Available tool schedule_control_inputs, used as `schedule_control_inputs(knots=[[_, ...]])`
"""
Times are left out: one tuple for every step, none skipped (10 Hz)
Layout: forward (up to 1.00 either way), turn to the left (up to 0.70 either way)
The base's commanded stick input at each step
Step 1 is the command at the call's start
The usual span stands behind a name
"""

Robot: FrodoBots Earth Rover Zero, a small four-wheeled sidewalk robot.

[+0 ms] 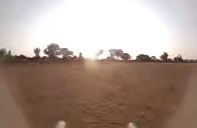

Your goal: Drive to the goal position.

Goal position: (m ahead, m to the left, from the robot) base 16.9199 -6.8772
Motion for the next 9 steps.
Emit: schedule_control_inputs(knots=[[0.70,0.00],[0.70,0.00],[0.70,0.00],[0.70,0.00],[0.70,0.00],[0.70,0.00],[0.70,0.00],[0.70,0.00],[0.70,0.00]])
